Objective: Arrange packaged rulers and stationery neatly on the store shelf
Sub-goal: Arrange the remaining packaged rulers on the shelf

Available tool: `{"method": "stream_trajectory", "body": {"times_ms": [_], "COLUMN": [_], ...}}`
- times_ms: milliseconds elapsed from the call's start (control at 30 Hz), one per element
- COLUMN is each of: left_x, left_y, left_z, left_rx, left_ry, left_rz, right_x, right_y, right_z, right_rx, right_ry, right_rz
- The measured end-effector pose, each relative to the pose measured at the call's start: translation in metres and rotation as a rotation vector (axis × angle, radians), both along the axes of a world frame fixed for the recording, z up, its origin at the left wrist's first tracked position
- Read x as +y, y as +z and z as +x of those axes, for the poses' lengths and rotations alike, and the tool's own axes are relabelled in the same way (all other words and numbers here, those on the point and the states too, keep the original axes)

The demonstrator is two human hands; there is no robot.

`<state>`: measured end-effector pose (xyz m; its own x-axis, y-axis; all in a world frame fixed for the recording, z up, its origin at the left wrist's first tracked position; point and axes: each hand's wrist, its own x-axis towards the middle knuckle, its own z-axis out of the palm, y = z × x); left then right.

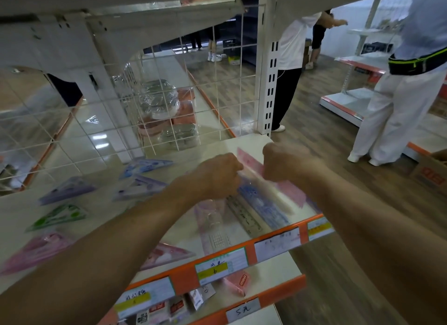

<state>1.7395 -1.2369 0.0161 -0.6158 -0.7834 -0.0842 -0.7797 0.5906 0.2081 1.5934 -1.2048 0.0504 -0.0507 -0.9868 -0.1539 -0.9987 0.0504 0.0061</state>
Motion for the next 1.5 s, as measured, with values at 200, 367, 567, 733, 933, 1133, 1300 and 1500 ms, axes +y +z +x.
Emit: {"method": "stream_trajectory", "body": {"times_ms": [200,367,567,733,933,1133,1300,1500], "left_x": [-0.007,0.002,0.017,0.02,0.026,0.027,0.028,0.03], "left_y": [0.028,0.043,0.028,0.033,0.027,0.029,0.031,0.036], "left_z": [-0.007,-0.04,-0.069,-0.082,-0.084,-0.083,-0.084,-0.078], "left_rx": [0.715,1.201,1.259,1.318,1.21,1.111,1.08,1.213], "left_ry": [0.398,0.386,0.343,0.416,0.45,0.381,0.354,0.281], "left_rz": [0.338,0.578,0.458,0.375,0.324,0.195,0.19,0.262], "right_x": [-0.001,0.002,0.006,0.008,0.007,0.023,0.025,0.026], "right_y": [0.001,0.005,-0.008,-0.006,-0.014,0.063,0.07,0.086], "right_z": [-0.018,-0.034,-0.042,-0.038,-0.037,-0.046,-0.028,-0.031], "right_rx": [-0.355,-0.829,-0.823,-0.777,-0.549,-0.461,-0.314,-0.43], "right_ry": [-0.035,0.053,0.098,0.144,0.121,0.165,0.309,0.298], "right_rz": [-0.12,-0.329,-0.322,-0.402,-0.376,-0.561,-0.587,-0.535]}}
